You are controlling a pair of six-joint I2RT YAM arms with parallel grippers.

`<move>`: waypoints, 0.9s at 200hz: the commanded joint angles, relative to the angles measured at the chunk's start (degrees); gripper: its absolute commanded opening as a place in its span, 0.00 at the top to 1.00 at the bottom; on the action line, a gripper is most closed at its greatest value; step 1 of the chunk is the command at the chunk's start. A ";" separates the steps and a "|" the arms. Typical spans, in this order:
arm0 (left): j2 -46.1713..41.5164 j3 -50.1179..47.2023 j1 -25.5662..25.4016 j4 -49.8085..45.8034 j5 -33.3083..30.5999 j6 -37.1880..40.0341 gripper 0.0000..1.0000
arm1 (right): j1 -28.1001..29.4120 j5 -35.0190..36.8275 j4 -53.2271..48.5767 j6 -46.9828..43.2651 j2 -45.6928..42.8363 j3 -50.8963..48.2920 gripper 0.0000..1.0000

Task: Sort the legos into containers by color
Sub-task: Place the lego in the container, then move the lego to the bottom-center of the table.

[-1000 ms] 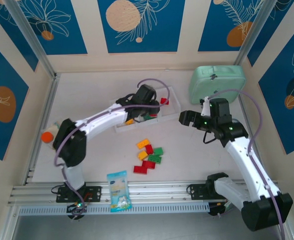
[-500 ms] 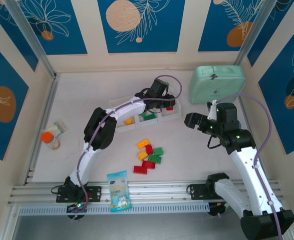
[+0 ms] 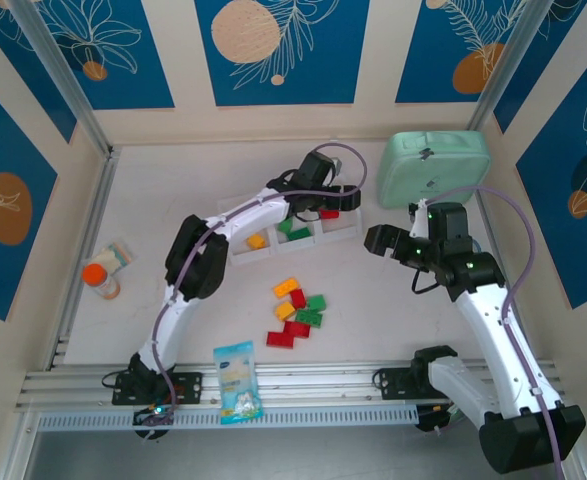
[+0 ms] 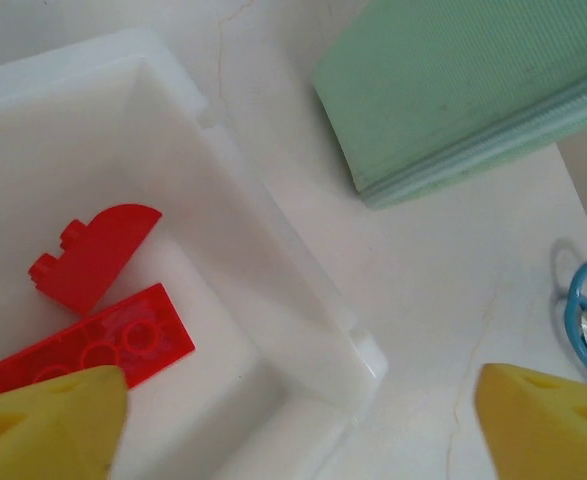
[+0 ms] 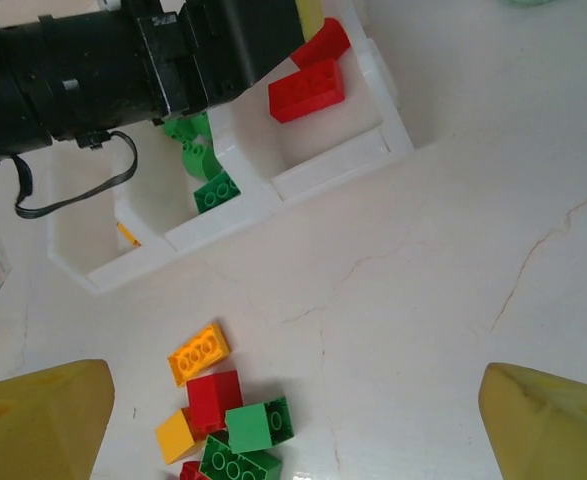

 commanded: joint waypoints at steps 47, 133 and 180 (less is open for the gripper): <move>-16.07 -12.20 0.50 -5.63 -0.97 6.80 0.01 | 2.44 -7.87 -2.70 -0.26 7.49 2.42 0.01; -43.83 -49.28 0.52 -0.41 -6.23 6.67 0.01 | 18.65 -3.99 -1.38 5.23 25.01 3.23 0.04; -61.53 -63.46 1.62 -3.39 -7.44 5.44 0.01 | 28.06 -1.59 0.61 7.49 35.65 4.56 0.16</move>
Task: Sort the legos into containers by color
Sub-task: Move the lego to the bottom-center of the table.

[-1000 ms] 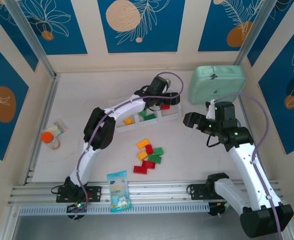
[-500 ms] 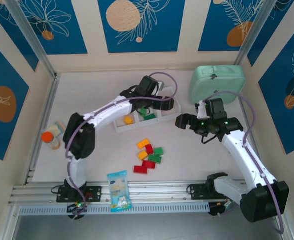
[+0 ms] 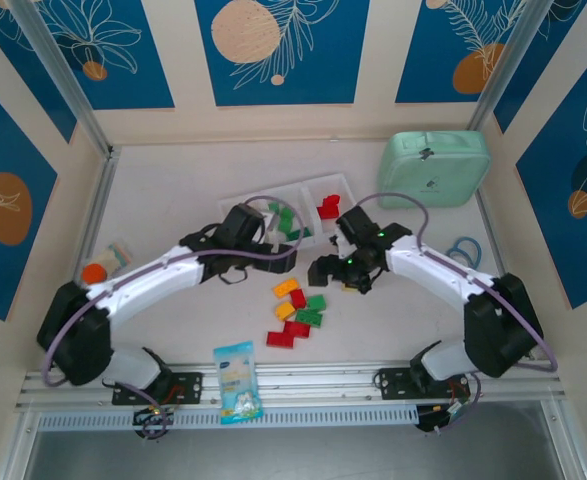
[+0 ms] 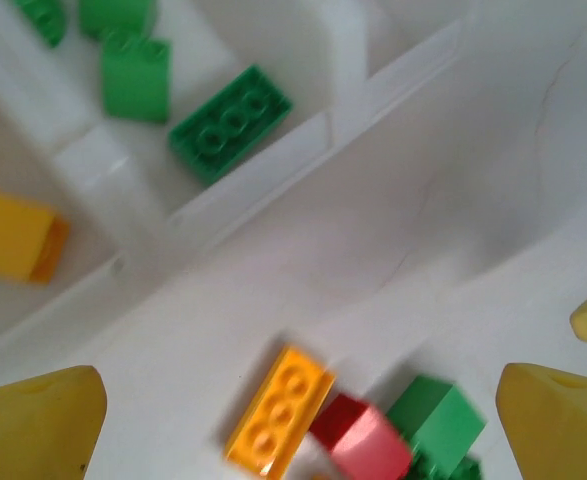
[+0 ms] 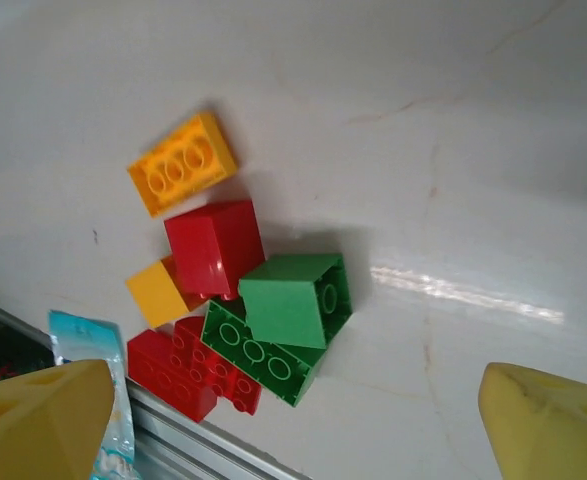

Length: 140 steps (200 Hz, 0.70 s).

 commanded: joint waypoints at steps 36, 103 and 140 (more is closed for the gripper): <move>-23.25 -12.53 2.09 -3.01 -1.18 -0.51 0.01 | 7.25 4.03 0.72 1.49 9.41 3.43 0.24; -42.91 -17.80 3.02 -11.42 -6.73 0.83 0.01 | 8.38 11.81 -0.80 -0.52 15.54 4.26 0.40; -46.91 -19.08 3.05 -13.39 -8.22 0.46 0.01 | 6.24 13.15 -1.15 -1.85 15.06 3.92 0.48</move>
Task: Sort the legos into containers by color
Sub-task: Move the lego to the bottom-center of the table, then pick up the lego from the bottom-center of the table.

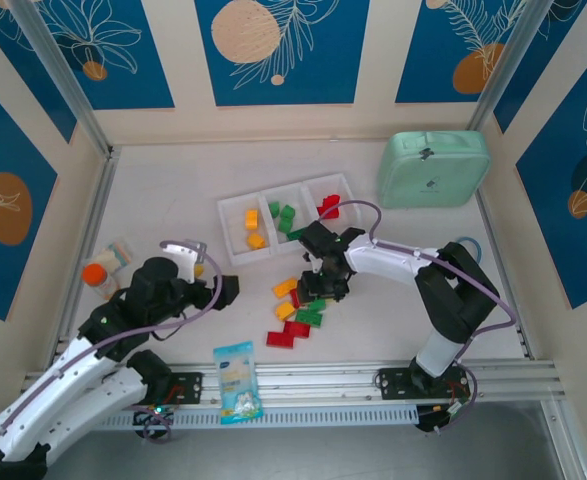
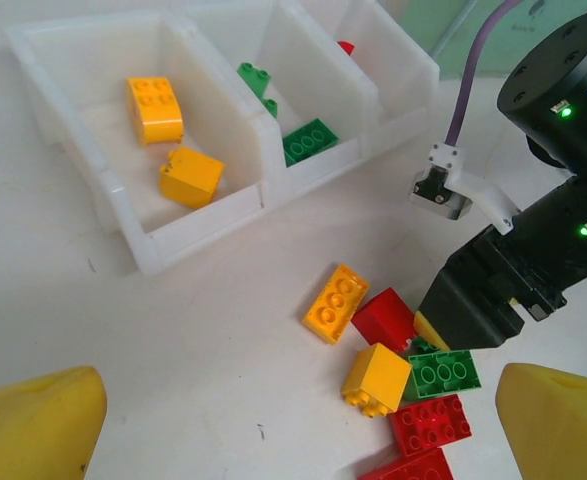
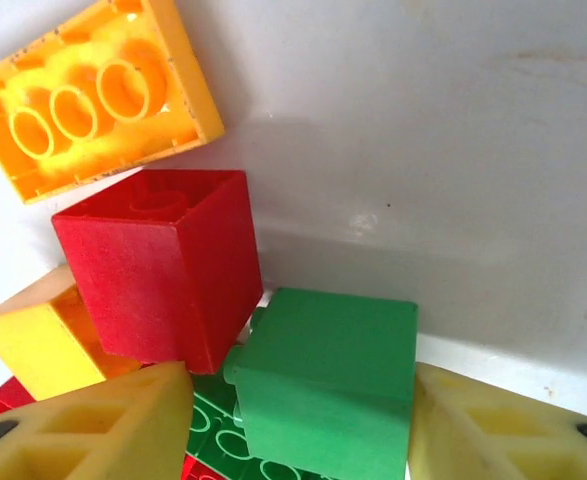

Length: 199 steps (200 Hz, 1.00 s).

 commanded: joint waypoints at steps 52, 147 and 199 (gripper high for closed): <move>-1.42 -1.58 0.74 -4.13 -2.82 0.14 0.01 | -3.68 8.92 -3.61 -1.98 -1.30 -1.77 0.49; -1.49 3.12 0.69 -10.44 -4.07 1.25 0.01 | -2.52 8.84 -1.57 -0.71 -0.52 -2.31 0.38; -1.85 4.59 0.68 -12.53 -4.29 2.11 0.01 | -2.69 9.28 -0.64 -1.36 1.13 -1.09 0.44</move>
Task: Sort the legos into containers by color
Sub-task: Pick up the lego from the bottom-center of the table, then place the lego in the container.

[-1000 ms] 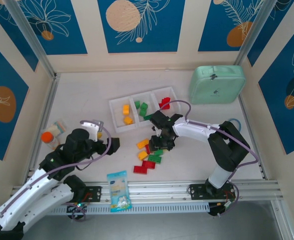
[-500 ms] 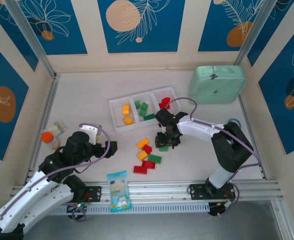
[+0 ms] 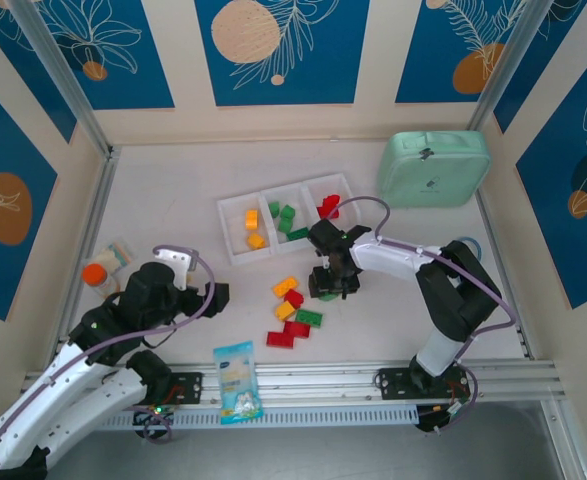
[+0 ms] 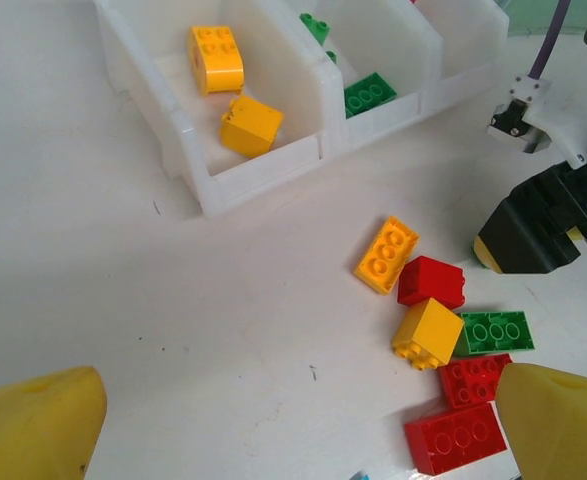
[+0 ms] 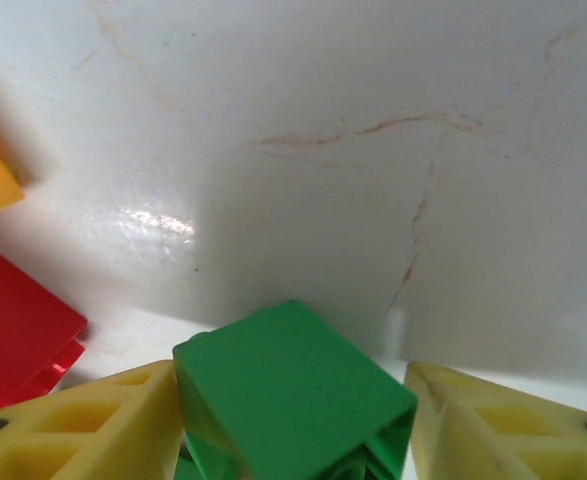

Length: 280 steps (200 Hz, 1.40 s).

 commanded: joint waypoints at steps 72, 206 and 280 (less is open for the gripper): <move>-1.19 4.63 0.56 -5.75 -2.99 2.48 0.01 | -0.42 2.58 -2.35 -2.61 -3.01 5.20 0.56; -4.24 4.48 0.61 -6.03 -3.78 6.42 0.01 | -7.02 -2.62 1.92 -8.15 12.41 36.07 0.58; -3.47 4.13 0.58 -5.42 -3.45 6.67 0.01 | -7.41 -7.00 2.63 -7.39 19.38 39.79 0.57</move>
